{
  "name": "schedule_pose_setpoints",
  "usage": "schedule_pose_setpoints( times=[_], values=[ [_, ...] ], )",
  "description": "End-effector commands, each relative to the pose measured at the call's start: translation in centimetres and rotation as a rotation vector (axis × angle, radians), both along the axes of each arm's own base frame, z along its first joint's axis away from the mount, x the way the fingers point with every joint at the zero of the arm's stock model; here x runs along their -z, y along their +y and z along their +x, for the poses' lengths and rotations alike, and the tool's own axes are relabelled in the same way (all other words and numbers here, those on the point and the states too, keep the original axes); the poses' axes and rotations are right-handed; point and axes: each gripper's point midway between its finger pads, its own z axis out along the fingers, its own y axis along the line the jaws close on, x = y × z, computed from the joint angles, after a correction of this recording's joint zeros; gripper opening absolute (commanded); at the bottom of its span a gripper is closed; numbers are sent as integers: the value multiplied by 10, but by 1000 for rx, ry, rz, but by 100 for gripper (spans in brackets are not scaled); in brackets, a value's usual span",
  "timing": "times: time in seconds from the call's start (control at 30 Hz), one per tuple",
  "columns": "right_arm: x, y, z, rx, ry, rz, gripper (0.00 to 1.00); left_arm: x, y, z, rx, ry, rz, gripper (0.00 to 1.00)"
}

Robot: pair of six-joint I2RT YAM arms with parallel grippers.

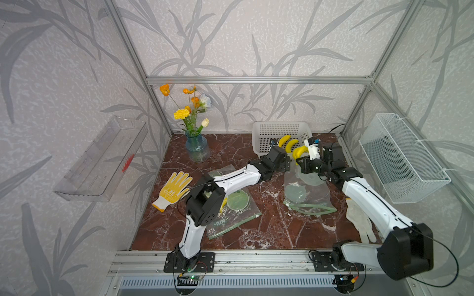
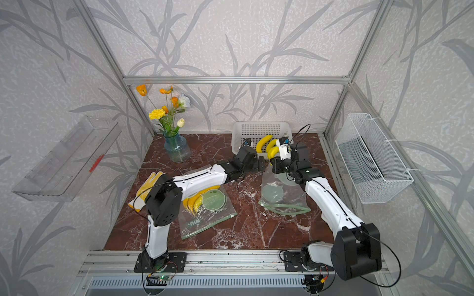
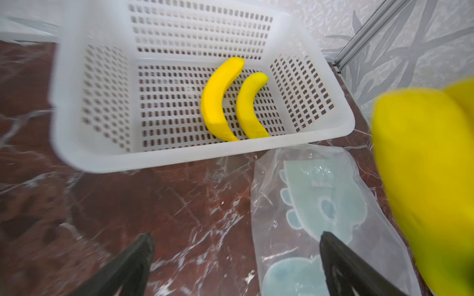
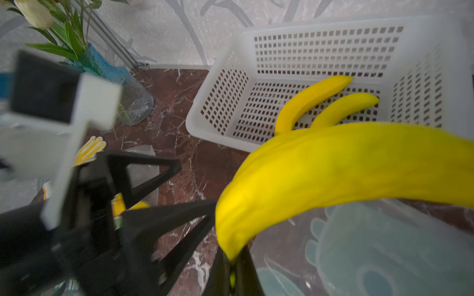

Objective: Open the zip-top bag and take out the banana
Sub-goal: Place the banana in the basket.

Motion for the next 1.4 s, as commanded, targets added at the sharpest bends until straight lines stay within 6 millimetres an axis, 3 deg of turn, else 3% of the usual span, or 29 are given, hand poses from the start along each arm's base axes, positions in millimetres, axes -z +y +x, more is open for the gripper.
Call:
schedule_pose_setpoints(
  times=[0.0,0.07,0.13,0.23,0.33,0.4,0.43,0.53,0.6,0.73,0.83,0.93,1.0,1.17,1.37],
  values=[
    [-12,20,41,-81,-57,21,0,-8,52,-14,-49,-65,89,99],
    [5,26,67,-80,0,8,0,2,82,-33,-58,-42,155,99],
    [35,28,90,-71,83,-18,0,15,105,-51,-56,0,218,99],
    [61,32,116,-58,133,-37,0,35,136,-76,-79,71,281,99],
    [72,32,131,-38,129,-56,3,42,153,-100,-64,106,293,99],
    [75,33,137,-36,125,-59,4,47,153,-113,-6,107,275,97],
    [76,33,139,-39,129,-61,7,50,152,-119,32,101,268,95],
    [74,35,142,-46,146,-65,28,57,154,-133,88,104,263,91],
    [60,39,138,-57,124,-52,49,62,156,-141,118,121,274,87],
    [21,64,105,-132,30,-41,61,68,158,-153,156,149,276,71],
    [13,94,51,-248,26,-45,63,74,147,-170,253,178,236,63],
    [24,117,-2,-329,72,-23,66,86,144,-191,337,210,267,58],
    [42,126,-33,-365,128,22,68,95,147,-203,363,231,322,58],
    [82,127,-73,-351,212,120,68,103,144,-221,372,257,433,58],
    [114,137,-101,-427,323,127,65,100,148,-231,349,169,557,57]
  ],
)
